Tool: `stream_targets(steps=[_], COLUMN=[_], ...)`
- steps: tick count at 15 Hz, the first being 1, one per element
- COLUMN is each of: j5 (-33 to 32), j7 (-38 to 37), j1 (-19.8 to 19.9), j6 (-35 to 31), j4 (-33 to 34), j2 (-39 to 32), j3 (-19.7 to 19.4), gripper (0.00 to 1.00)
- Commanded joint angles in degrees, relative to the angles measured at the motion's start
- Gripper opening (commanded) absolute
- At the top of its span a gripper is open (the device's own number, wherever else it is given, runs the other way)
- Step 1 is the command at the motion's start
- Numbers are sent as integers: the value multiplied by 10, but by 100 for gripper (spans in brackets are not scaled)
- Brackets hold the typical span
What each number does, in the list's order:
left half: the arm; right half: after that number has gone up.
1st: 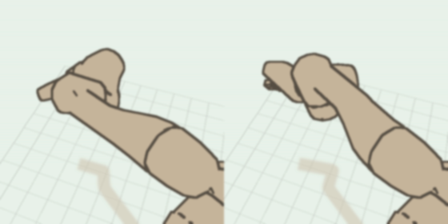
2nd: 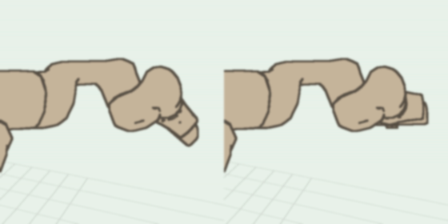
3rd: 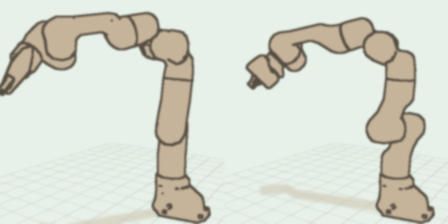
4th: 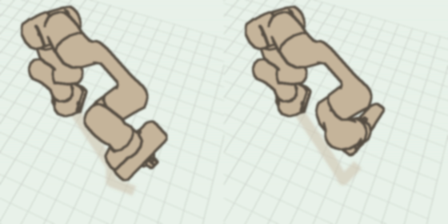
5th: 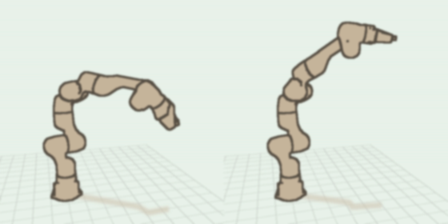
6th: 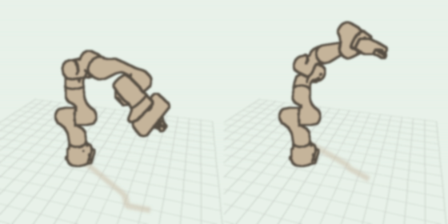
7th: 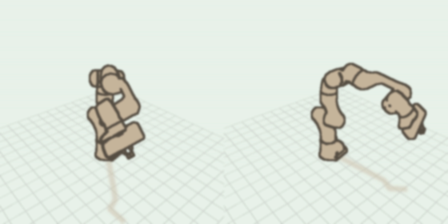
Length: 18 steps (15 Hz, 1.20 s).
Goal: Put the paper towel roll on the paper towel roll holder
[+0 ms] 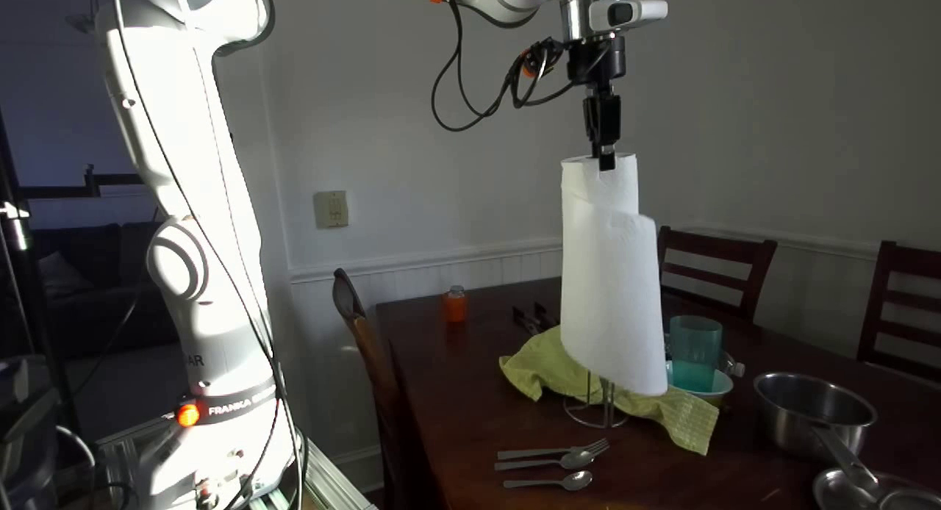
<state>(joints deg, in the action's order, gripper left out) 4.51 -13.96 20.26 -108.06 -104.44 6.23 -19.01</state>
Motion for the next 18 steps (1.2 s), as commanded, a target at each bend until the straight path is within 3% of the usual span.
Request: stream_targets(steps=[1, 2, 4, 11, 18], j5=[20, 19, 19, 13, -7], j7=[14, 13, 14, 6, -1], j1=[-1, -1, -1, 0, 0], j6=[-5, -5, -5, 2, 27], j4=[6, 5, 5, 3, -8], j2=[-4, -3, -3, 7, 74], j3=[-8, -8, -8, -8, -2], gripper=[86, 94, 100, 100, 100])
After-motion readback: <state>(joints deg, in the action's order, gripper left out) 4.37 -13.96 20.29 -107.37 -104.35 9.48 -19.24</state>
